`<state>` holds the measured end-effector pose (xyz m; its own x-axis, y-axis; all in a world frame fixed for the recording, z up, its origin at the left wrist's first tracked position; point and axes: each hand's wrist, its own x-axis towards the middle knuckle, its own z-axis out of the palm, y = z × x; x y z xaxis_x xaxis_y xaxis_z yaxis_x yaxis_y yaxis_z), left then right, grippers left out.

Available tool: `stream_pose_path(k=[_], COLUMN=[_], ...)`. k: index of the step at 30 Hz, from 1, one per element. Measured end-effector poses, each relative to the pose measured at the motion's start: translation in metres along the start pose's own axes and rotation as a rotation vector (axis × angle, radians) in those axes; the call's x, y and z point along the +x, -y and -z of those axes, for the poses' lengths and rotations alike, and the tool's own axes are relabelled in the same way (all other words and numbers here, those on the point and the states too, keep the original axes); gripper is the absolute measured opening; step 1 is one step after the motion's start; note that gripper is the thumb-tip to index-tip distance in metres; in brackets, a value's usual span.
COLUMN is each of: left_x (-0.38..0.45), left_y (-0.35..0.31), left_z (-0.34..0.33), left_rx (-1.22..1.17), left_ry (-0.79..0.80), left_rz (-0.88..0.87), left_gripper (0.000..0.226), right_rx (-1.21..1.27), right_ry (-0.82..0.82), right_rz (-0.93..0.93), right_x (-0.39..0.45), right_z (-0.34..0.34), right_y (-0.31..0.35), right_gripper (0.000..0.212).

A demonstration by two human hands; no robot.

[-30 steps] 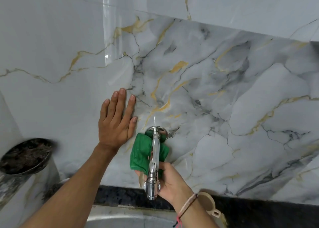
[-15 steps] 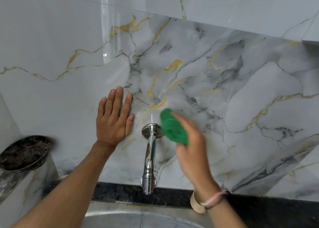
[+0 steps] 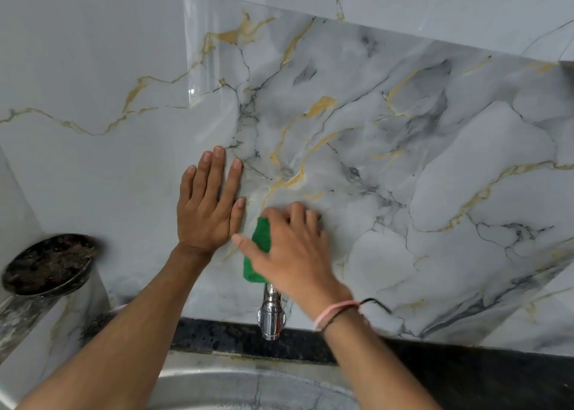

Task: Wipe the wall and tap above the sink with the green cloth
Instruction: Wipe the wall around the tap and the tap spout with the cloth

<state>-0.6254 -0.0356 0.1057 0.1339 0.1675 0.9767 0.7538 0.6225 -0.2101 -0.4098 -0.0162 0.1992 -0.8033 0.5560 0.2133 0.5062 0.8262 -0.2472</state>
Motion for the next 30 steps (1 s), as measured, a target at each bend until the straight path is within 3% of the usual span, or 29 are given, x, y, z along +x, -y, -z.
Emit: stream_pose_path(k=[6, 13, 19, 27, 30], left_x=[0.0, -0.001, -0.001, -0.003, -0.003], left_y=[0.001, 0.0, 0.0, 0.001, 0.001], left_z=[0.001, 0.0, 0.001, -0.002, -0.003], left_rx=[-0.006, -0.012, -0.005, 0.001, 0.0], left_ry=[0.008, 0.003, 0.008, 0.025, 0.021], left_rz=[-0.005, 0.004, 0.008, 0.028, 0.031], left_gripper=[0.064, 0.064, 0.065, 0.066, 0.067], right_rx=[-0.042, 0.083, 0.176, 0.194, 0.534], right_ry=[-0.136, -0.348, -0.514, -0.53, -0.454], right_rz=[-0.026, 0.028, 0.225, 0.351, 0.329], right_x=[-0.014, -0.053, -0.075, -0.107, -0.128], right_z=[-0.042, -0.073, -0.105, -0.131, -0.132], right_y=[0.013, 0.008, -0.013, -0.029, -0.041], right_gripper=[0.048, 0.063, 0.066, 0.073, 0.081])
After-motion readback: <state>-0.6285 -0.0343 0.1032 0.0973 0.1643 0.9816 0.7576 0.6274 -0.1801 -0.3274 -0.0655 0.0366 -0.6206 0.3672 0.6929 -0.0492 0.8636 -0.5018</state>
